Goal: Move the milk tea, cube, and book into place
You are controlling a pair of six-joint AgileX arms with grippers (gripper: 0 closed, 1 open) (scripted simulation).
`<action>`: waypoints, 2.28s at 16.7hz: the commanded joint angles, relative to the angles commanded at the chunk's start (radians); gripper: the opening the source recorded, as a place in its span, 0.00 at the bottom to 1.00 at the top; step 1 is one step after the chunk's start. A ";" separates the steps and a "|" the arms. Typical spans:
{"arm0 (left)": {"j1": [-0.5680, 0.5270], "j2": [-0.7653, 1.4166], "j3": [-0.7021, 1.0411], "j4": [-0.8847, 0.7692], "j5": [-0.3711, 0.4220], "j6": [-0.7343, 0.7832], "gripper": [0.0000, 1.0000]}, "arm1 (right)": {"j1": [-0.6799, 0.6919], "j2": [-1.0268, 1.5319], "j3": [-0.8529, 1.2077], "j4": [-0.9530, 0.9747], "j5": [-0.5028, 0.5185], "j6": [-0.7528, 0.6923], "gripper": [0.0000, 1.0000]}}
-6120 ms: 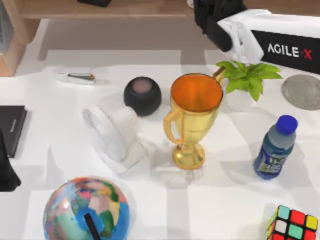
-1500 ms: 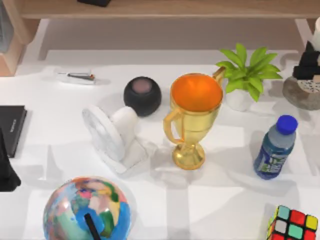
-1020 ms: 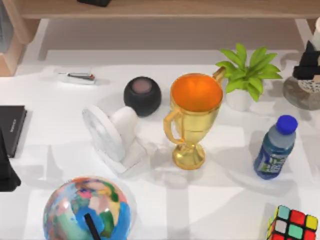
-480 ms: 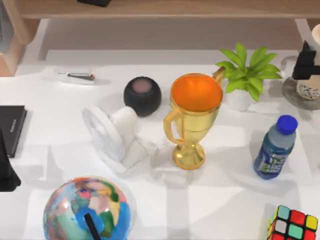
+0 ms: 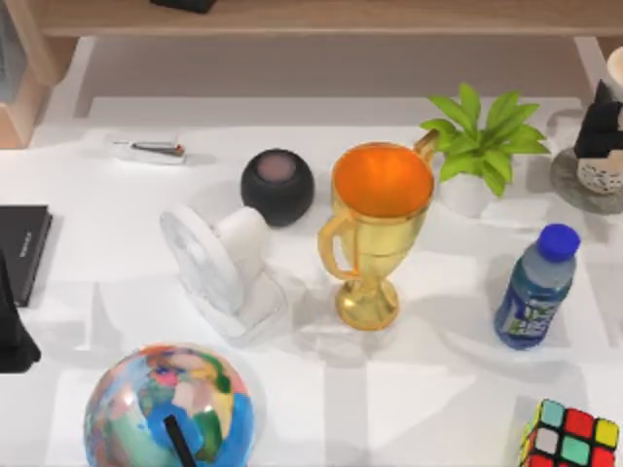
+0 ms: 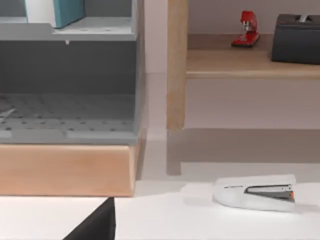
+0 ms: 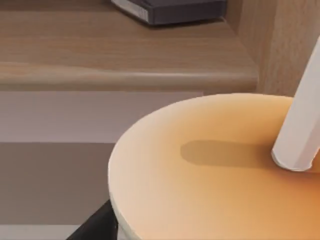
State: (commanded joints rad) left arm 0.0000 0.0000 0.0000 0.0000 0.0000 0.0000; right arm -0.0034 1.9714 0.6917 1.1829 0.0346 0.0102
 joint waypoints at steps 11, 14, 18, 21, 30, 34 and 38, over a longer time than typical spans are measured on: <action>0.000 0.000 0.000 0.000 0.000 0.000 1.00 | 0.011 -0.071 -0.090 -0.013 0.000 0.000 1.00; 0.000 0.000 0.000 0.000 0.000 0.000 1.00 | 0.012 -0.176 -0.101 -0.096 0.000 0.000 1.00; 0.000 0.000 0.000 0.000 0.000 0.000 1.00 | 0.013 -0.293 -0.114 -0.200 -0.001 0.000 1.00; 0.000 0.000 0.000 0.000 0.000 0.000 1.00 | 0.013 -0.302 -0.116 -0.209 -0.001 0.000 1.00; 0.000 0.000 0.000 0.000 0.000 0.000 1.00 | 0.147 -0.463 0.005 -0.501 0.027 0.229 1.00; 0.000 0.000 0.000 0.000 0.000 0.000 1.00 | 0.322 -0.588 0.121 -0.882 0.022 0.462 1.00; 0.000 0.000 0.000 0.000 0.000 0.000 1.00 | 0.499 -0.696 0.230 -1.338 0.003 0.690 1.00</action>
State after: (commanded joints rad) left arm 0.0000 0.0000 0.0000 0.0000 0.0000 0.0000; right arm 0.4959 1.2752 0.9214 -0.1549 0.0373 0.7005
